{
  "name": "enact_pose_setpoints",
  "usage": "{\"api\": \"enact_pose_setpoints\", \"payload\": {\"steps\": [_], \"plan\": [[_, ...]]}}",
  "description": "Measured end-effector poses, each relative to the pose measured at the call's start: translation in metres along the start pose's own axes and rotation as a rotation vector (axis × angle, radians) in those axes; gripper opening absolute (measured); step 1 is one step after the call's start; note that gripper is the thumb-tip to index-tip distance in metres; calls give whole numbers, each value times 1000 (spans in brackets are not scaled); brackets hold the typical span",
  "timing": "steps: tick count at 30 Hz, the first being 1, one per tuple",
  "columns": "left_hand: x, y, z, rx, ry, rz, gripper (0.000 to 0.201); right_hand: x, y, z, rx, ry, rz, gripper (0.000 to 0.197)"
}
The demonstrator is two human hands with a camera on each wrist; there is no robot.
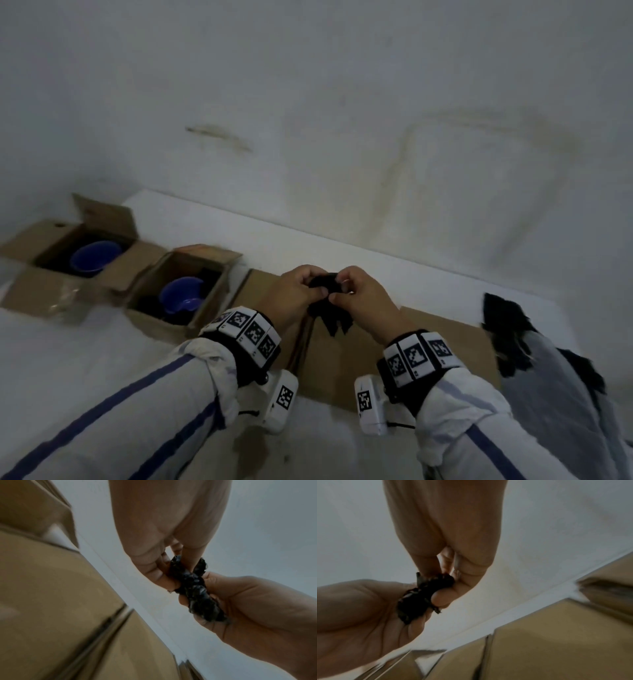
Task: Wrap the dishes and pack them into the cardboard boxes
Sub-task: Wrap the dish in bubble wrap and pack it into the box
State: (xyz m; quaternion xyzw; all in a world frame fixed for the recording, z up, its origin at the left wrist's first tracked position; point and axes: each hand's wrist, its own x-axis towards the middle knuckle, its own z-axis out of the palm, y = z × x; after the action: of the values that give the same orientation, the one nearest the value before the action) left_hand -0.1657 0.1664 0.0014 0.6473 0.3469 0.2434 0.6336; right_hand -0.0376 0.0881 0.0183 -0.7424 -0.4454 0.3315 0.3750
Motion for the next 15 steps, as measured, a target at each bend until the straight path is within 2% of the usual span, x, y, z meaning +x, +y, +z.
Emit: {"api": "enact_pose_setpoints", "payload": {"steps": [2, 4, 7, 10, 12, 15], "plan": [[-5, -4, -41, 8, 62, -21, 16, 14, -20, 34, -16, -33, -22, 33], [-10, -7, -81, 12, 91, -35, 17, 26, -39, 65, -48, -68, -62, 39], [-16, -10, -138, 39, 98, -57, 26, 41, -64, 108, -85, -106, -132, 30], [-16, -12, -185, 151, 202, -56, 35, 55, -82, 144, -155, -123, -167, 26], [-13, -16, -214, 315, 296, -40, 29, 65, -91, 162, -178, -135, -168, 24], [-5, -26, -250, 649, 344, -37, 21, 73, -102, 186, -250, -186, -147, 22]]}}
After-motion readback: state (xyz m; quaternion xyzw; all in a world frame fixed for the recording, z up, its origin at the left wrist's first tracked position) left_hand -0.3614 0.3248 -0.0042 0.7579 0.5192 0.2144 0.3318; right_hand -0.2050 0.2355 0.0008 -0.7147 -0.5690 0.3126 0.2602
